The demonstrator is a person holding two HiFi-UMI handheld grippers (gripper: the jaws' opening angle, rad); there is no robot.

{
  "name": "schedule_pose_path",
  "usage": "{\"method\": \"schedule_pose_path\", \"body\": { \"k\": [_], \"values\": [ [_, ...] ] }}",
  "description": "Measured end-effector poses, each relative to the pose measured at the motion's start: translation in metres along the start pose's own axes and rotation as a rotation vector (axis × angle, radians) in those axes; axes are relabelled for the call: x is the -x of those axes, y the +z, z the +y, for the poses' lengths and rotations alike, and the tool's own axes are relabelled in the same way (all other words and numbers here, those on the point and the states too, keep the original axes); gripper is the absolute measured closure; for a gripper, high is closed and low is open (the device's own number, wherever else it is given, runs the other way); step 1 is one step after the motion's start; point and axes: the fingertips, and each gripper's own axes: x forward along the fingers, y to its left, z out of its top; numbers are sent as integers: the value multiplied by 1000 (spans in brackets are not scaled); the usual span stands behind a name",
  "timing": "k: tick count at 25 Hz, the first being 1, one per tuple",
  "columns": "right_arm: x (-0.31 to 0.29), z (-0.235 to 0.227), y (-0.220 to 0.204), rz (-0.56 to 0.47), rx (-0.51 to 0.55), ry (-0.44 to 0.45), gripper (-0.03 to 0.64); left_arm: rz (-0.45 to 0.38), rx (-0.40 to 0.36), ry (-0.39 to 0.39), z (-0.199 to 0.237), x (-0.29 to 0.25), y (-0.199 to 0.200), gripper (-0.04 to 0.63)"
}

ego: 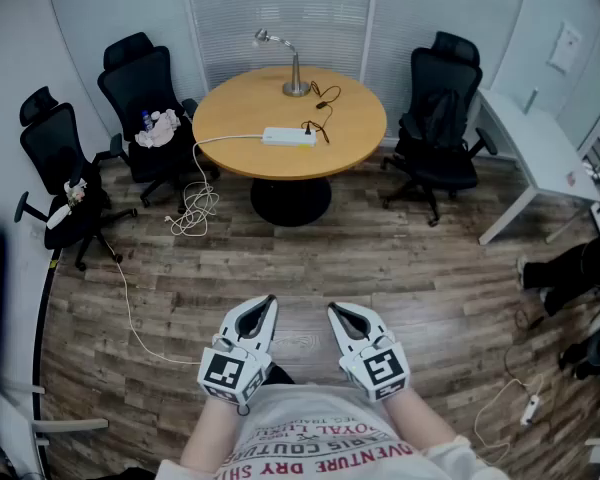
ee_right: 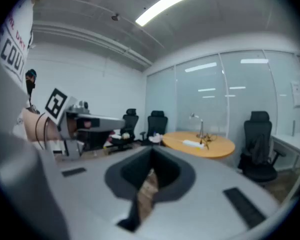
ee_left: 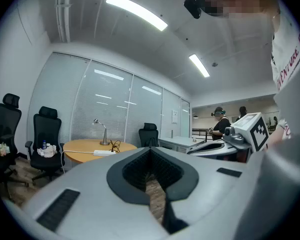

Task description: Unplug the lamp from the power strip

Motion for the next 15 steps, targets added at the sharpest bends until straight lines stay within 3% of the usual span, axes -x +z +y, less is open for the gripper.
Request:
{"method": "schedule_pose_path", "body": {
  "k": [8, 15],
  "values": [
    [-6, -1, -3, 12, -15, -4, 589, -6, 19, -7, 6, 1, 1, 568],
    [-11, -13, -9, 13, -108, -33, 589, 10, 38, -5, 8, -4, -3, 568]
  ]
}}
